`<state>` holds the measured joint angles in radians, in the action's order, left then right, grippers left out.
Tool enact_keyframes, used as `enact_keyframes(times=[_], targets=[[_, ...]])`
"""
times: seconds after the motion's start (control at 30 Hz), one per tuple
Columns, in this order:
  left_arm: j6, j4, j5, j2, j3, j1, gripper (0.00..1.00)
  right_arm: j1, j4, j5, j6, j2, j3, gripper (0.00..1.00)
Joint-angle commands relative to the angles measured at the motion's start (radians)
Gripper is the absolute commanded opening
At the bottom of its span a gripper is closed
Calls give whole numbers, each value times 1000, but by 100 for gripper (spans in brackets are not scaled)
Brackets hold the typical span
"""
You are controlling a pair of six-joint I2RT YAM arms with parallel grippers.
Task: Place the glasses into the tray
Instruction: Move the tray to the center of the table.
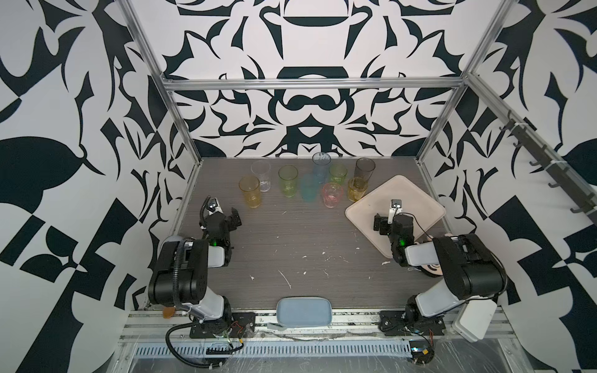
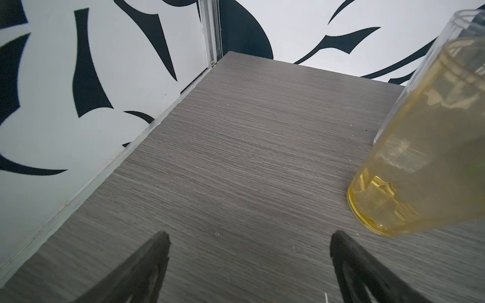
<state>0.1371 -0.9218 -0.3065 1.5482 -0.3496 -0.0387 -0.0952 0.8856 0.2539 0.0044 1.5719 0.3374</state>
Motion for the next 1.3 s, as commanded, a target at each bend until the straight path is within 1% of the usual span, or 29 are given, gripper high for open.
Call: enact_keyframes(times=[0.0, 1.13, 1.2, 1.27], targets=[[0, -12, -6, 3, -11, 4, 99, -1, 39, -2, 14, -19, 9, 100], [2, -18, -6, 2, -7, 2, 99, -1, 41, -15, 7, -21, 9, 100], [2, -27, -12, -5, -4, 2, 99, -1, 48, -14, 4, -32, 2, 100], [3, -11, -14, -49, 8, 3, 99, 0, 27, 1, 11, -65, 0, 100]])
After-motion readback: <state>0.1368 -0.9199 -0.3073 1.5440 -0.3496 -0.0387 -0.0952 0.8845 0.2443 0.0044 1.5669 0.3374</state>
